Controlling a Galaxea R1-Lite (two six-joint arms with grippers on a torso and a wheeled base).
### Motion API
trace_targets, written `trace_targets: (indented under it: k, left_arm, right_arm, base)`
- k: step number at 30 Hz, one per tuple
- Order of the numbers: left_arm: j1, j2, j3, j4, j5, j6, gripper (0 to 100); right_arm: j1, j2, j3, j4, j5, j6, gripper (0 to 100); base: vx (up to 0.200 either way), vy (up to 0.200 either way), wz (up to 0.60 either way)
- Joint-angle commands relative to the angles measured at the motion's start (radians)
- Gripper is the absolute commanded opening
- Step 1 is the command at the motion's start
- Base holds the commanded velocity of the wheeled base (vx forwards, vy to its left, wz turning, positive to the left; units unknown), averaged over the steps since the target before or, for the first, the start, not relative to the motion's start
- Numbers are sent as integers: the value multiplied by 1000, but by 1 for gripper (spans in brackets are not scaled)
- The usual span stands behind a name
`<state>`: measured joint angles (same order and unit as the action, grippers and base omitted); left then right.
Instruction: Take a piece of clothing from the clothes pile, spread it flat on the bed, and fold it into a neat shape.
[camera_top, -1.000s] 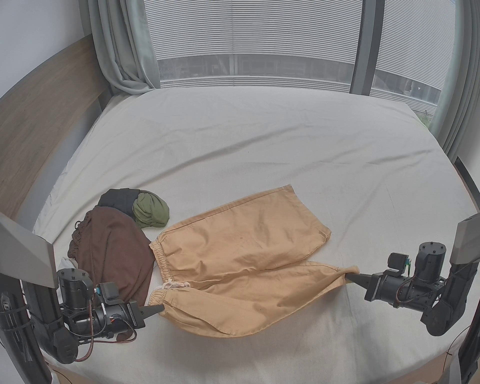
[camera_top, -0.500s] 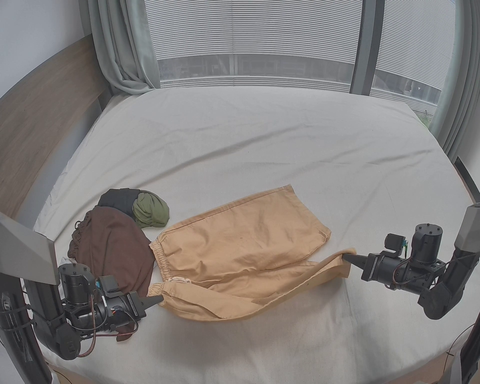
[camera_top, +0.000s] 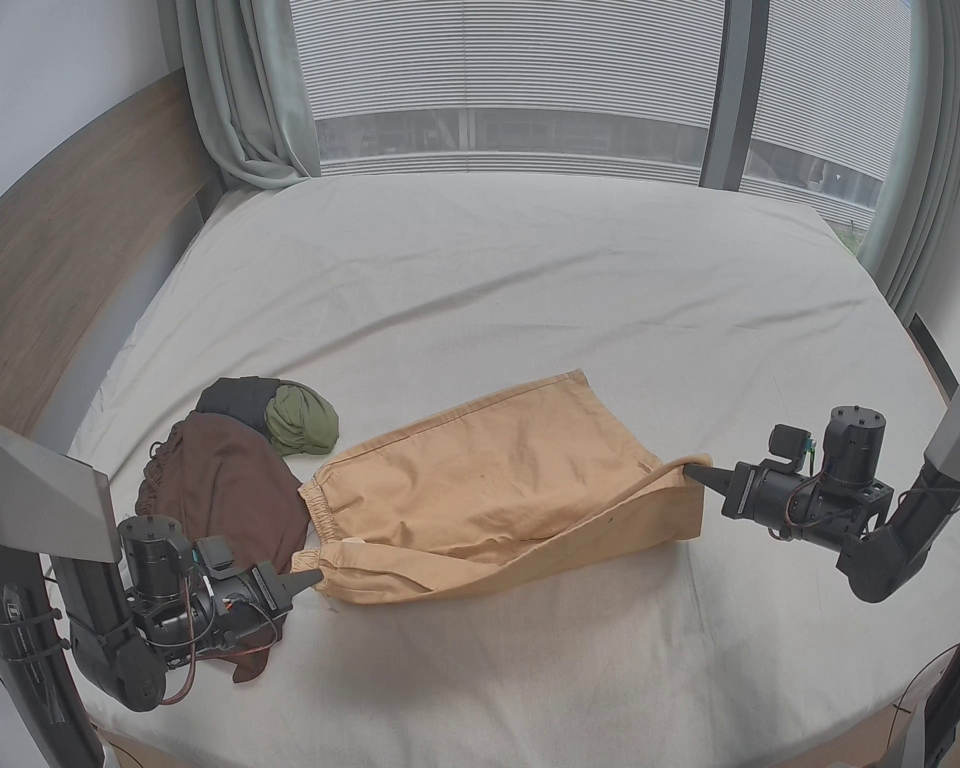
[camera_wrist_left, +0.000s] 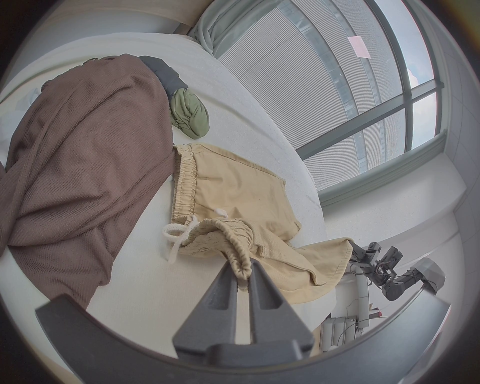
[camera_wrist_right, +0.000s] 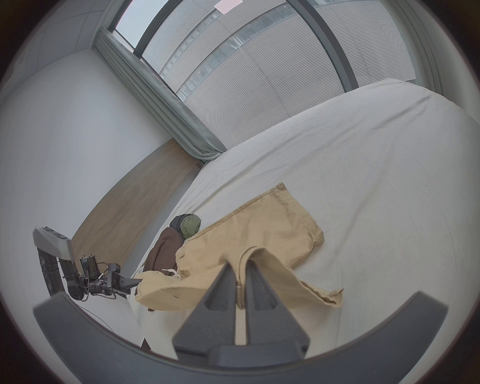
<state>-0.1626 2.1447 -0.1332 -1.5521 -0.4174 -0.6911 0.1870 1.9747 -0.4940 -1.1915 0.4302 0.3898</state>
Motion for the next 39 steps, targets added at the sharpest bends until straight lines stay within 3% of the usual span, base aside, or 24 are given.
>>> trace_targets:
  k: [1, 23, 27, 39]
  left_arm:
    - [1, 0, -20, 0, 8, -11, 0]
    - [5, 6, -95, 0, 95, -96, 0]
    - [6, 9, -109, 0, 97, -114, 0]
    - [3, 17, -174, 0, 163, -160, 0]
  right_arm:
    - [-1, -4, -92, 67, -1, 0, 0]
    - [11, 78, -512, 406, -4, -15, 0]
    - [11, 90, -594, 490, -4, -49, 0]
    - [35, 233, -824, 587, -21, -54, 0]
  base:
    - [0, 0, 0]
    - [0, 0, 0]
    - [0, 0, 0]
    - [0, 0, 0]
